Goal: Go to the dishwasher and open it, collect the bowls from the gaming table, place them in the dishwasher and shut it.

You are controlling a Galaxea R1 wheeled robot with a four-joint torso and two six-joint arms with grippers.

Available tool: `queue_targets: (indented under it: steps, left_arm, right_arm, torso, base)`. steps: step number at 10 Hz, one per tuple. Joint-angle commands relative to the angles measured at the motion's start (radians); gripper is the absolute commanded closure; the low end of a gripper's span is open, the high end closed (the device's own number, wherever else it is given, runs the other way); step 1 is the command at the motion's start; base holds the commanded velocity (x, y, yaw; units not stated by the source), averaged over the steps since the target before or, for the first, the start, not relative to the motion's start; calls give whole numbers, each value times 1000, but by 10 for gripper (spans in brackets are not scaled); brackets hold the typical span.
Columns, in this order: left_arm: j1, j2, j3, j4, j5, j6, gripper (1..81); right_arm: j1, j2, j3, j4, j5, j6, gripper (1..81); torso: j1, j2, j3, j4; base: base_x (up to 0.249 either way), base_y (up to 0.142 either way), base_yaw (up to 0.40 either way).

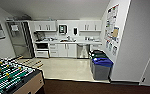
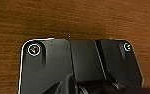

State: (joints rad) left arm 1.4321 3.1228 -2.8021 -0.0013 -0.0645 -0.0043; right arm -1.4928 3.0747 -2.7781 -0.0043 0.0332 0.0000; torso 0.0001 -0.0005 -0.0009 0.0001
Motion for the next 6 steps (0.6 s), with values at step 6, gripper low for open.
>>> queue_targets:
  steps: [6]
  left_arm:
    - [-63,10,4,-3,32,0,10]
  right_arm:
    - [30,3,8,7,-47,0,10]
  torso:
    - [0,0,0,0]
  base:
    - [0,0,0]
